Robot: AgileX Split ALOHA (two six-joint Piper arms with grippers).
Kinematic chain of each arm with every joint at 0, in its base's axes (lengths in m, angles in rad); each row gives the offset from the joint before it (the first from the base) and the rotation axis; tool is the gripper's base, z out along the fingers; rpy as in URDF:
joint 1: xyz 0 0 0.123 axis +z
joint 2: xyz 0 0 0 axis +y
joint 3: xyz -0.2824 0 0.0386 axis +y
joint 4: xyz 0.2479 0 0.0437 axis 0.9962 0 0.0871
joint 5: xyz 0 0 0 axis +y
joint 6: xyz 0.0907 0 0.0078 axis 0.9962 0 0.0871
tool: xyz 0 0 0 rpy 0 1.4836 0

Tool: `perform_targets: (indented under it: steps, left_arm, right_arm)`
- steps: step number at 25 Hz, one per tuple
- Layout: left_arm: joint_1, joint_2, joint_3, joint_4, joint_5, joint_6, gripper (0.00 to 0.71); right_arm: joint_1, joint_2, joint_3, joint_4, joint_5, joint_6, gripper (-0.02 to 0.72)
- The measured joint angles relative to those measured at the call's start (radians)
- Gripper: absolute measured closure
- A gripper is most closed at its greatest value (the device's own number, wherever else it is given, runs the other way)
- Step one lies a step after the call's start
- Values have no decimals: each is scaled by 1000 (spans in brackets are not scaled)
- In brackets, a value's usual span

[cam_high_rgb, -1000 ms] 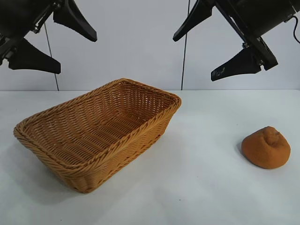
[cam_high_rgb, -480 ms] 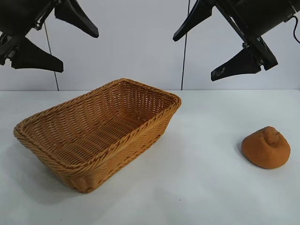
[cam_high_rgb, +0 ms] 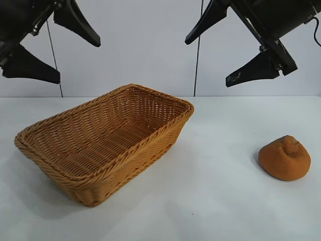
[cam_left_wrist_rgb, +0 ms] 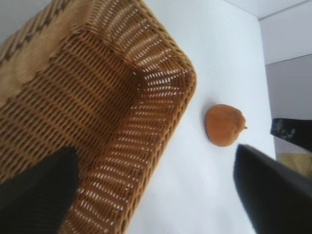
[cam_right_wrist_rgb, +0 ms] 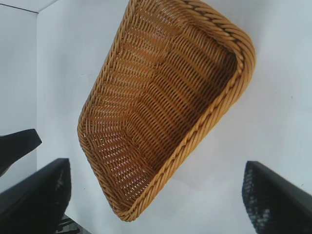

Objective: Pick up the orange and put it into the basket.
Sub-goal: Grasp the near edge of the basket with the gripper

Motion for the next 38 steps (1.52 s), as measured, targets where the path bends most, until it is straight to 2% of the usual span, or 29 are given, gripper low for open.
perform_targets:
  steps: [4, 8, 12, 16, 22, 27, 31, 38]
  left_arm:
    - [-8, -31, 0, 199, 69, -294, 94]
    - [-67, -32, 0, 438, 160, -572, 94]
    - [-147, -32, 0, 611, 172, -837, 94]
    - [-171, -21, 0, 722, 131, -1035, 94]
    - [-163, 98, 0, 741, 124, -1170, 94]
    - [-125, 198, 8, 737, 94, -1208, 94]
    - [-96, 238, 55, 714, 14, -1215, 94]
    - [-93, 296, 134, 623, -116, -1147, 94]
  right_arm:
    - [0, 0, 0, 0, 1, 0, 52]
    - [0, 0, 0, -1, 8, 0, 52]
    - [0, 0, 0, -2, 16, 0, 52]
    - [0, 0, 0, -2, 19, 0, 52]
    - [0, 0, 0, -2, 24, 0, 52]
    - [0, 0, 0, -2, 36, 0, 52]
    - [0, 0, 0, -3, 45, 0, 52]
    - [0, 0, 0, -5, 45, 0, 52]
